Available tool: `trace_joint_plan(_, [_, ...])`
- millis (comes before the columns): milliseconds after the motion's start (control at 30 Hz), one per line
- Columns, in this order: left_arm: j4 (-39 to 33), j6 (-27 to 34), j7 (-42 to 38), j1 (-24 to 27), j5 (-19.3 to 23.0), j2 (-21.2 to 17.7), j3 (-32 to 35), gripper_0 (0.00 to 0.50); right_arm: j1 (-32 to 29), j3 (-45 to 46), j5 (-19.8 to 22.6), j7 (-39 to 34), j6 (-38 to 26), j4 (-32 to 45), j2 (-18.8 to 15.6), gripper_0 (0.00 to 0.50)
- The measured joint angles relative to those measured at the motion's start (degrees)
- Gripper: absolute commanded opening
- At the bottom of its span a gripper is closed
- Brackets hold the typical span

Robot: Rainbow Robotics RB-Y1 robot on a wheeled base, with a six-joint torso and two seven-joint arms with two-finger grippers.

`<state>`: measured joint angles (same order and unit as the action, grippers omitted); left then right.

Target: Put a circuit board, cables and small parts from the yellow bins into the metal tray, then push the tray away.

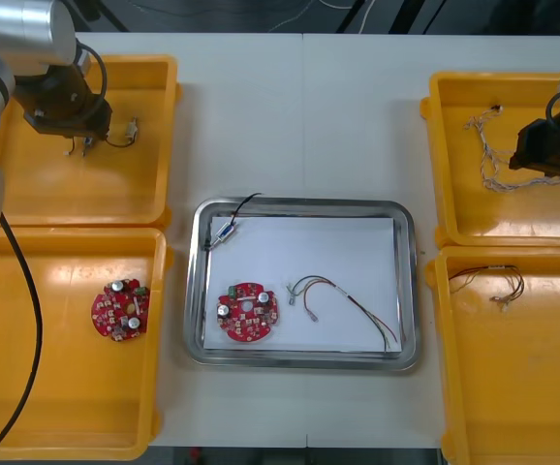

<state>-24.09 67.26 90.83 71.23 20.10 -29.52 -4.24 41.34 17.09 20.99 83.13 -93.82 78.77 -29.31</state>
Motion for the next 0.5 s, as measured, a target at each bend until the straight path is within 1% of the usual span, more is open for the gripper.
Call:
trace_joint_plan(167, [0.0,-0.8,0.0,-0.1,0.0,0.1,0.0,0.5,0.1,1.9,-0.4,-0.8,-0.3,0.1,0.0,0.5])
trace_joint_plan(333, [0.0,-1.3,0.0,-0.1,0.0,0.2,0.0,0.5,1.1,2.5,-1.5,-8.0,-3.0,0.1,0.0,0.5])
trace_joint_plan(500, [0.0,-1.5,0.1,-0.3,0.1,0.3,0.0,0.5,2.6,2.5,-2.8,-12.0,-3.9,-0.1,0.0,0.5])
